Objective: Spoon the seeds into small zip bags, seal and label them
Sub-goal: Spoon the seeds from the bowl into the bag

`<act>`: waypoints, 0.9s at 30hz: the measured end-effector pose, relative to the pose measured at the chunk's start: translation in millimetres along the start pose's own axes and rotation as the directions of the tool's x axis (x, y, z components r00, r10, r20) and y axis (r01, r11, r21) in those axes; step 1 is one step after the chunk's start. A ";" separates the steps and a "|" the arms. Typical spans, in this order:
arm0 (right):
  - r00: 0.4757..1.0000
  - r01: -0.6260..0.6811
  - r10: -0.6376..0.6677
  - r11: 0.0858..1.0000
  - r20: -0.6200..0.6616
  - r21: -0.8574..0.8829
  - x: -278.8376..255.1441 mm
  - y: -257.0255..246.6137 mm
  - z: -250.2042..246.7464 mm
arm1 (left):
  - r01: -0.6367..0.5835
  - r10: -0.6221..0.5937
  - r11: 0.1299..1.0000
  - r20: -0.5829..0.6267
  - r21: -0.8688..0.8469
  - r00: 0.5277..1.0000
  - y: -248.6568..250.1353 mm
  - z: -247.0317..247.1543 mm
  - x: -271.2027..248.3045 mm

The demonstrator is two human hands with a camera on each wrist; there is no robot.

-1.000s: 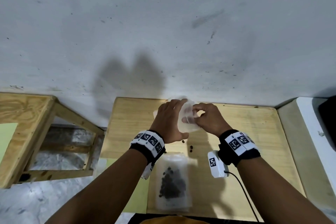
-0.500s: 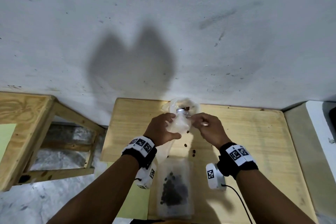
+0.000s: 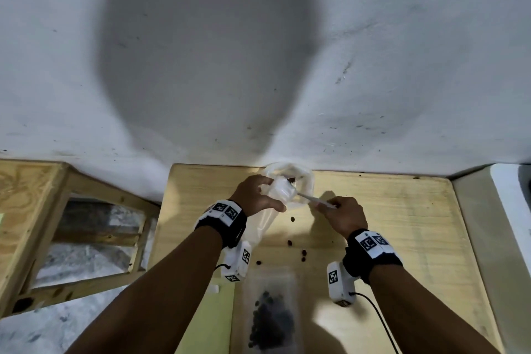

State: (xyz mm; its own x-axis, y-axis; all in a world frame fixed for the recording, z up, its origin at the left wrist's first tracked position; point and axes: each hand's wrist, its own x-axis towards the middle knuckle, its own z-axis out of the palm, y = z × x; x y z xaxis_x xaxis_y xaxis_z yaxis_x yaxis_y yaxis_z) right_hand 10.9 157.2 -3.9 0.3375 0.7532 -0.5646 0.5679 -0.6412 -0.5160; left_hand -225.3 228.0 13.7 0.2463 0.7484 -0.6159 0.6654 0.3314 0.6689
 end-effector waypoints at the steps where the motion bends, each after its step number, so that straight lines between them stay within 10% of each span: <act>1: 1.000 0.011 -0.010 0.999 -0.022 0.048 2.7 0.2 1.4 | 0.014 -0.014 1.000 0.001 0.004 1.000 0.8 1.2 3.0; 7: 0.943 0.269 -0.163 0.887 -0.290 0.376 -8.0 -14.8 4.2 | 0.023 -0.029 0.985 -0.030 -0.172 0.999 2.8 3.6 2.5; 16: 0.836 0.339 -0.269 0.938 -0.478 0.066 -24.0 -21.1 6.7 | -0.044 0.010 0.948 -0.108 -0.317 0.994 -14.3 2.7 -12.6; 27: 0.869 0.219 0.036 0.866 -0.494 0.449 -23.5 -33.7 29.1 | -0.038 0.013 0.890 -0.058 -0.455 0.998 -14.7 4.3 -21.1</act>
State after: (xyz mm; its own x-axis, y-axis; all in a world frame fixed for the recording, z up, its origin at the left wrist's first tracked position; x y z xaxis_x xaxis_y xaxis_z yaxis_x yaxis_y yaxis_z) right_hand -38.0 156.8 8.0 0.6844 0.7036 -0.1911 0.2292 -0.4564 -0.8598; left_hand -237.3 204.9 15.1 0.2140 0.7847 -0.5818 0.2619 0.5277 0.8081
